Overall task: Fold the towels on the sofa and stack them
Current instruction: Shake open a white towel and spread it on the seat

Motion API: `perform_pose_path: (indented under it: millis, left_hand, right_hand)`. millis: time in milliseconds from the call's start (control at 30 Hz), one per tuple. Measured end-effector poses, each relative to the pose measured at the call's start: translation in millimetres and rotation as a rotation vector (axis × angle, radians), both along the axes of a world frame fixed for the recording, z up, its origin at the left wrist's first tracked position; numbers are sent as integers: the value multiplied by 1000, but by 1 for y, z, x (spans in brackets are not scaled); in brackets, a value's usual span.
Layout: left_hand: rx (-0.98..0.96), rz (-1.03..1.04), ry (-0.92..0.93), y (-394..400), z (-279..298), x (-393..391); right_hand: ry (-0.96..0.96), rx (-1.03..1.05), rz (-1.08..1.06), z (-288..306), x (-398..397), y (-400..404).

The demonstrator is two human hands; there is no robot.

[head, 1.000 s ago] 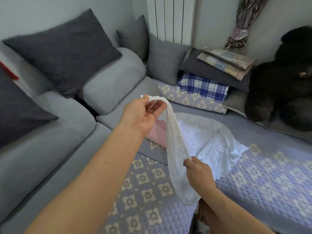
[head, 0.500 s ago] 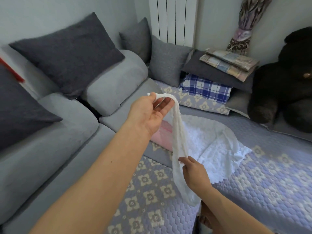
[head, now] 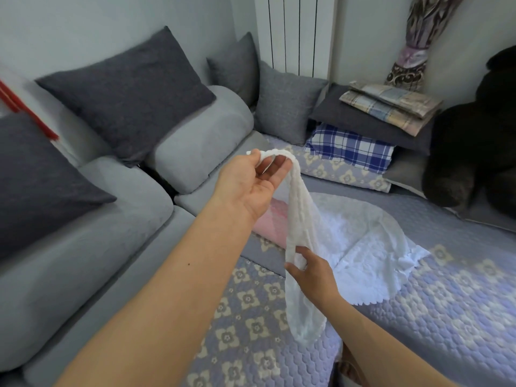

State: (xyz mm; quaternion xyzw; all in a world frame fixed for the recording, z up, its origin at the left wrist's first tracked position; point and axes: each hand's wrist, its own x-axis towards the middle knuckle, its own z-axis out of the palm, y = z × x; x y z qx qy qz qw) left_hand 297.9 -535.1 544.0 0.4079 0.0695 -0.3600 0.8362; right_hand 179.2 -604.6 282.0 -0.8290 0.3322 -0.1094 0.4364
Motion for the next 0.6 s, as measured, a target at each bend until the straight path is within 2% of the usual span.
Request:
perform_pose_path:
  millis: [233, 333, 433, 600]
  left_hand:
    - [8, 53, -13, 8, 3, 20]
    - [58, 138, -45, 23, -4, 57]
    - [163, 197, -69, 45, -26, 95]
    - [330, 230, -69, 78, -76, 121]
  right_hand:
    - [15, -86, 17, 5, 11, 4]
    - [17, -282, 70, -3, -14, -1]
    - [-130, -544, 121, -8, -42, -13]
    - [-196, -732, 158, 2, -65, -34]
